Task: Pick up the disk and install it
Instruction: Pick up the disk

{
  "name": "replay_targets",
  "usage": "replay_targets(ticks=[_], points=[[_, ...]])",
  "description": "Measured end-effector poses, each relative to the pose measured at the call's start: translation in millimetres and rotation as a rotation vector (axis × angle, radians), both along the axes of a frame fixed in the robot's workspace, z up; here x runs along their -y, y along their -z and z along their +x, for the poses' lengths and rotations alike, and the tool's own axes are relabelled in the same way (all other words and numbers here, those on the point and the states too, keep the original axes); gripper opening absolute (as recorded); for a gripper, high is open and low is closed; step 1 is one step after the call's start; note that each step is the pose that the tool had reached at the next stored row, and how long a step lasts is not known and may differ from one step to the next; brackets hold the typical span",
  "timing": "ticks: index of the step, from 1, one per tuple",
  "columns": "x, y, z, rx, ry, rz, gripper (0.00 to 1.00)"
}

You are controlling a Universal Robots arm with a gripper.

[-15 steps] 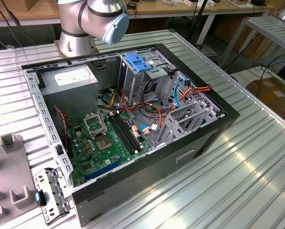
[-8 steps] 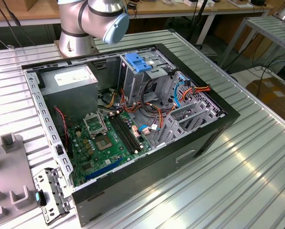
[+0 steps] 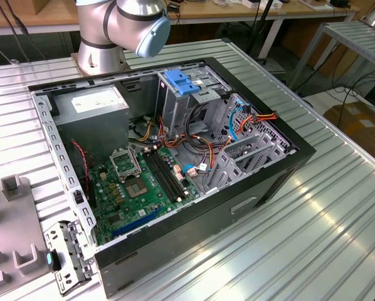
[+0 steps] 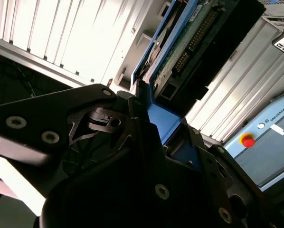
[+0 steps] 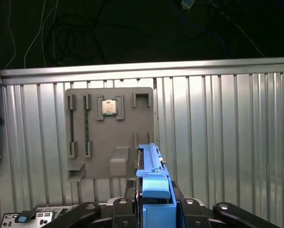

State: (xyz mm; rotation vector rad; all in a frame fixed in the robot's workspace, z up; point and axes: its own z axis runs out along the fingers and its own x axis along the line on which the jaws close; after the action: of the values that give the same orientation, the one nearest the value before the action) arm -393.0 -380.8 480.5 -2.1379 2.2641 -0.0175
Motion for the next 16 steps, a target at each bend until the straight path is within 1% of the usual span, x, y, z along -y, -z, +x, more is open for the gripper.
replay_targets(ticks=[4,6,10,12,13,14,16], points=[[0.0,0.0,10.4,-0.0001,0.0,0.0,0.37],[0.0,0.0,13.6,0.0,0.0,0.0,0.37],[0.0,0.0,23.3,0.0,0.0,0.0,0.37],[0.0,0.0,30.3,0.0,0.0,0.0,0.37],[0.0,0.0,35.0,-0.0001,0.0,-0.0001,0.37],[0.0,-0.1,37.6,-0.0001,0.0,-0.0001,0.37],[0.0,0.0,40.4,-0.0001,0.0,0.0,0.37]])
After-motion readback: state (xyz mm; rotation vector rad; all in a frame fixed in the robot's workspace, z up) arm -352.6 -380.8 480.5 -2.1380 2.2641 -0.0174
